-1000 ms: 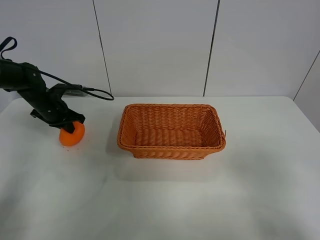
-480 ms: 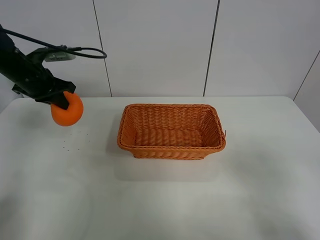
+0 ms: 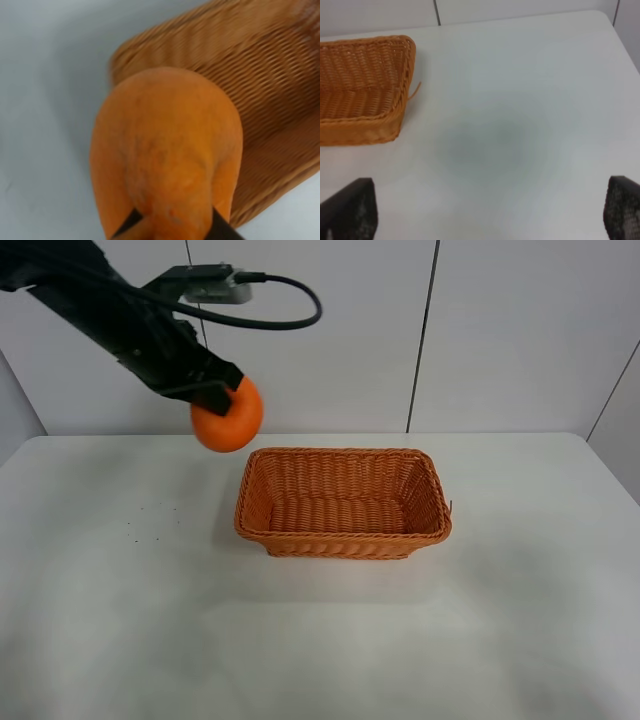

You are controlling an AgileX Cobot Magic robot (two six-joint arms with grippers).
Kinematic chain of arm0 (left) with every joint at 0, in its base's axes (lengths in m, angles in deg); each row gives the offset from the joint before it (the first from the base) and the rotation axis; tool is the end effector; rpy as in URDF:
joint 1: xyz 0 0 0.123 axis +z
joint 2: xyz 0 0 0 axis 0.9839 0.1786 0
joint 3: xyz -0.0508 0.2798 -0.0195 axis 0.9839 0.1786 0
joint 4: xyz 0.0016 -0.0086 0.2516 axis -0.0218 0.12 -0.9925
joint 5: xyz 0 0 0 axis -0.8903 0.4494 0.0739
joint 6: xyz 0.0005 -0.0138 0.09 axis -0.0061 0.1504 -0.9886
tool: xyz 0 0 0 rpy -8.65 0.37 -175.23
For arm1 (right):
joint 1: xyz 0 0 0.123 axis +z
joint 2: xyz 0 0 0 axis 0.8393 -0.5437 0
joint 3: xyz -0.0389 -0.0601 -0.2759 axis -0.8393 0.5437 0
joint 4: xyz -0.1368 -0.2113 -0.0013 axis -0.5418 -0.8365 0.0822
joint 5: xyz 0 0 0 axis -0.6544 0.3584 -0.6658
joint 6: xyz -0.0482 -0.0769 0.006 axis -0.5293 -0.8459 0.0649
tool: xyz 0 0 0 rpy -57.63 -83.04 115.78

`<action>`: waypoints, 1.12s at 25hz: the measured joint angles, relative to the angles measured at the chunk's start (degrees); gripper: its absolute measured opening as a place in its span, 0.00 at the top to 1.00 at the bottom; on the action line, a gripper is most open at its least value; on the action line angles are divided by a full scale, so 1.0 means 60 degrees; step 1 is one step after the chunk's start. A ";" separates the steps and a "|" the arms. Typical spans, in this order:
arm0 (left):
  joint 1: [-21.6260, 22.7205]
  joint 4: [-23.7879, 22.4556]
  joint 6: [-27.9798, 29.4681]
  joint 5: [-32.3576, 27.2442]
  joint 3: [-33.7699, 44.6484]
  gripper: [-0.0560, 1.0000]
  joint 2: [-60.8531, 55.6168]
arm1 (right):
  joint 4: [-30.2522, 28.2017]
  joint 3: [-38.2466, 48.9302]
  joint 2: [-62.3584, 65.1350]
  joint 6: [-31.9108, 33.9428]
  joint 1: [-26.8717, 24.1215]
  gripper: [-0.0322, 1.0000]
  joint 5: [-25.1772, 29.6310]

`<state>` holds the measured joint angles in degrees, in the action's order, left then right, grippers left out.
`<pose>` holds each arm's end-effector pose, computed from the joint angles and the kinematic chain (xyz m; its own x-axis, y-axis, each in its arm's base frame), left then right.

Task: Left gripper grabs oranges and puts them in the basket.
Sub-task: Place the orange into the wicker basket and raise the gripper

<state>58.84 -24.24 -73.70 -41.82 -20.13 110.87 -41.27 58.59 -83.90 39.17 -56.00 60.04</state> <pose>0.3606 -0.1527 0.3139 -0.6730 0.3684 -0.6414 0.5182 0.8536 -0.0535 -0.0013 0.0007 0.2793 -0.4377 0.0537 -0.8975 -0.0003 0.9982 0.0599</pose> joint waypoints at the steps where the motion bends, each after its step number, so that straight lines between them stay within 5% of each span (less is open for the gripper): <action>1: -0.0244 0.0001 0.0088 -0.0001 -0.0292 0.83 0.0219 | 0.0000 0.0000 0.0000 0.0000 0.0000 0.30 0.0000; 16: -0.2327 0.0022 0.0292 -0.0217 -0.3589 0.83 0.4341 | 0.0000 0.0000 0.0000 0.0000 0.0000 0.30 0.0000; 28: -0.2438 -0.0183 0.0294 -0.0199 -0.4629 0.83 0.5922 | 0.0000 0.0000 0.0000 0.0000 0.0000 0.30 0.0000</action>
<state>44.21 -25.33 -71.93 -43.02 -47.91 146.40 -41.27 58.59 -83.90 39.17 -56.00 60.04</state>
